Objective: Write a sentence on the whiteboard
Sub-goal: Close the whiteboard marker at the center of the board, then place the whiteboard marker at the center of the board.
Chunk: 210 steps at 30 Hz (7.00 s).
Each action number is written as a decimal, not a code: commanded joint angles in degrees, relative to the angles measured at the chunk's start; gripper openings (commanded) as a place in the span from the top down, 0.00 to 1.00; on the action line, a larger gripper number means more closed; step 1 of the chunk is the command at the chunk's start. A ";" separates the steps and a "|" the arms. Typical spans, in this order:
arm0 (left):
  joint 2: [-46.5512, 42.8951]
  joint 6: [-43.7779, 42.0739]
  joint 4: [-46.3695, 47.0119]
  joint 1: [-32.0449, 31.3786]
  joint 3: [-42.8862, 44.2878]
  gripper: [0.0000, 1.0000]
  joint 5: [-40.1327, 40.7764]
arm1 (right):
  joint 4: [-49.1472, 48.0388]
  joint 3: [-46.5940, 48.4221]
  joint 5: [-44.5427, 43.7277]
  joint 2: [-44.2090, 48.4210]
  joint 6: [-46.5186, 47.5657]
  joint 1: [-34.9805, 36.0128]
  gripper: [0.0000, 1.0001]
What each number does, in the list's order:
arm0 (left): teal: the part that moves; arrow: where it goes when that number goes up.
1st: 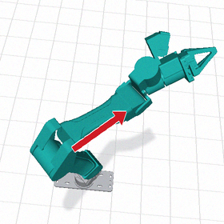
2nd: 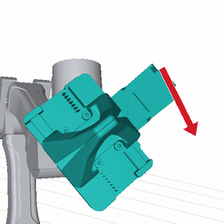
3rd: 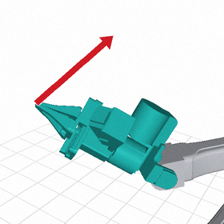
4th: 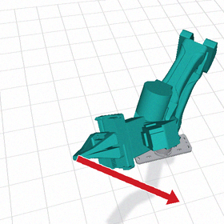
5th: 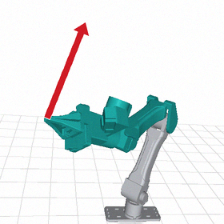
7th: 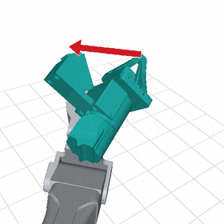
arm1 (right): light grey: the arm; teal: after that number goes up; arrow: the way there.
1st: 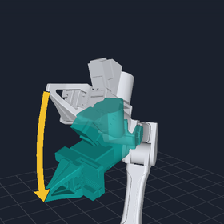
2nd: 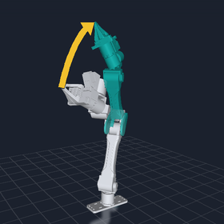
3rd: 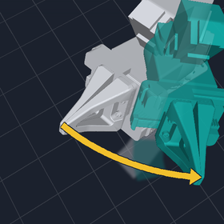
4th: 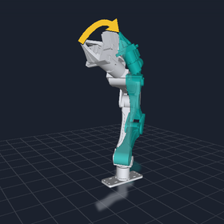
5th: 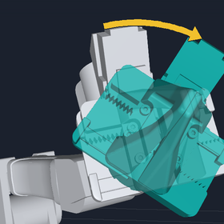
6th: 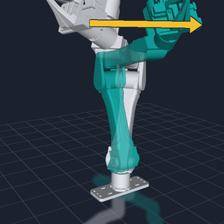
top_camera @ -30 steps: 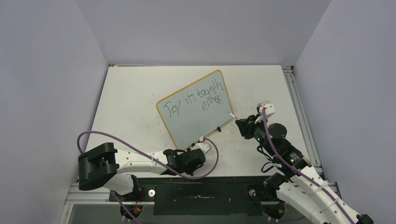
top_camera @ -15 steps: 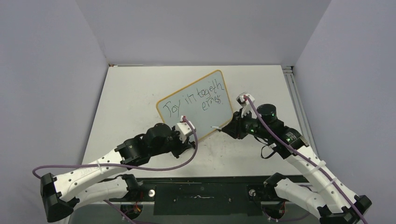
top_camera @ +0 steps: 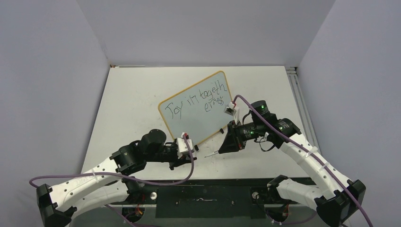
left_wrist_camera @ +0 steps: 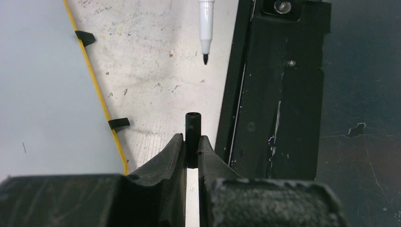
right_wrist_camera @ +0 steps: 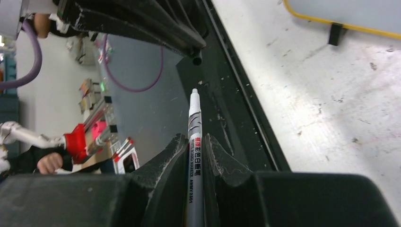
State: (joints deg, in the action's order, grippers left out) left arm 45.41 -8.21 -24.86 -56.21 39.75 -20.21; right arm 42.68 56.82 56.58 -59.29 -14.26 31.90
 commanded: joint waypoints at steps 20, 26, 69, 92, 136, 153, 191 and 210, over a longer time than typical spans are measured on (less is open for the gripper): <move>2.55 0.74 5.15 0.28 1.58 1.00 -9.99 | -4.93 -1.41 7.87 -1.23 -0.89 -0.09 0.95; 2.55 1.91 6.55 1.34 1.45 1.00 -12.02 | -5.71 -2.26 7.18 -1.25 -1.29 0.08 0.95; 2.91 4.43 8.60 4.08 1.30 1.00 -15.61 | -9.67 -4.08 6.42 -1.75 -3.84 2.69 0.95; 2.86 5.17 8.15 4.57 1.57 1.00 -15.40 | -9.68 -4.69 5.18 0.07 -5.00 2.68 0.95; -0.30 6.80 10.34 7.09 0.40 1.00 -12.07 | -36.45 -14.77 -1.84 -2.27 -20.90 13.80 0.95; -3.46 6.58 11.57 7.76 -0.59 1.00 -12.18 | -48.19 -18.87 -3.75 -6.04 -26.63 19.64 0.95; -5.13 7.86 18.03 8.62 -1.56 1.00 -13.73 | -61.19 -23.74 -7.79 -9.60 -31.74 25.61 0.95; -2.42 5.87 11.08 9.98 1.06 0.84 -9.19 | -39.28 -17.86 -17.85 -2.46 -22.30 22.02 0.95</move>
State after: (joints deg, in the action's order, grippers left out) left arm 43.42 -0.34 -31.77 -47.92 35.03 -33.85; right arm -7.09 33.82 42.74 -65.80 -42.92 54.33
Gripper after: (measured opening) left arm 0.067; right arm 0.153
